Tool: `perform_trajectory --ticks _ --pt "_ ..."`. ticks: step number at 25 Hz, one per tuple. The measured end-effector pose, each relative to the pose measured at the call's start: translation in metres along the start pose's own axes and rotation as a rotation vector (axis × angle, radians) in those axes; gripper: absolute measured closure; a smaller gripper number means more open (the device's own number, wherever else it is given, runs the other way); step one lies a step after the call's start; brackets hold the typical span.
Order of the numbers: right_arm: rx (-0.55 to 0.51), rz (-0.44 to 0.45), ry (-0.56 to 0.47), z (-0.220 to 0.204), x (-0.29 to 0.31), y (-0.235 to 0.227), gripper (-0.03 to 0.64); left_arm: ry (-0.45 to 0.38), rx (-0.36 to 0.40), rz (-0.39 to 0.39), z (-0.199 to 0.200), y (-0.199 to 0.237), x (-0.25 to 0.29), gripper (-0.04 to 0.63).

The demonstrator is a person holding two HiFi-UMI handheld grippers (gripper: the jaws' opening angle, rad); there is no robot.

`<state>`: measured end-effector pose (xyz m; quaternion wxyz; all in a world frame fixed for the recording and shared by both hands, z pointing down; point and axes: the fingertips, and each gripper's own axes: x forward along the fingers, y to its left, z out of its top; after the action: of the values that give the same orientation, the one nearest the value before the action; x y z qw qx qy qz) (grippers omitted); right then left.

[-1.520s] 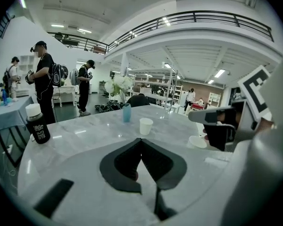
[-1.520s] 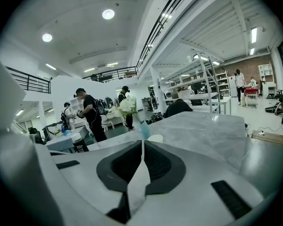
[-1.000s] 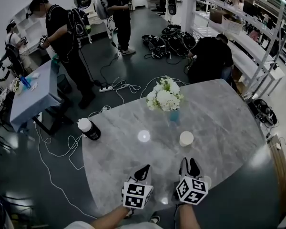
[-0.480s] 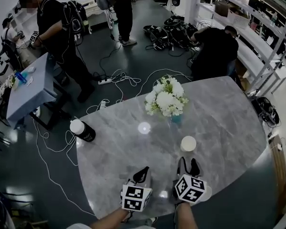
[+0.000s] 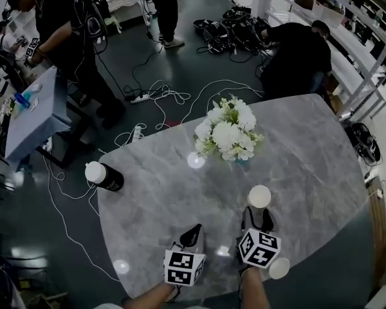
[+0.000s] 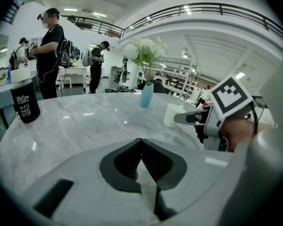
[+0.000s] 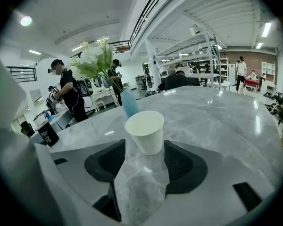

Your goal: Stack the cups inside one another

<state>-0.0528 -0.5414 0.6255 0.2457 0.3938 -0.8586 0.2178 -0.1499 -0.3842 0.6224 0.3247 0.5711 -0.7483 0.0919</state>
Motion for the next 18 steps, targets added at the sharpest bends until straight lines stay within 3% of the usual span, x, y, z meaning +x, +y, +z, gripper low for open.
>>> perform_trajectory --ticks 18 --pt "-0.032 -0.064 0.02 0.0 0.033 -0.007 0.399 0.036 -0.028 0.008 -0.01 0.015 0.02 0.6"
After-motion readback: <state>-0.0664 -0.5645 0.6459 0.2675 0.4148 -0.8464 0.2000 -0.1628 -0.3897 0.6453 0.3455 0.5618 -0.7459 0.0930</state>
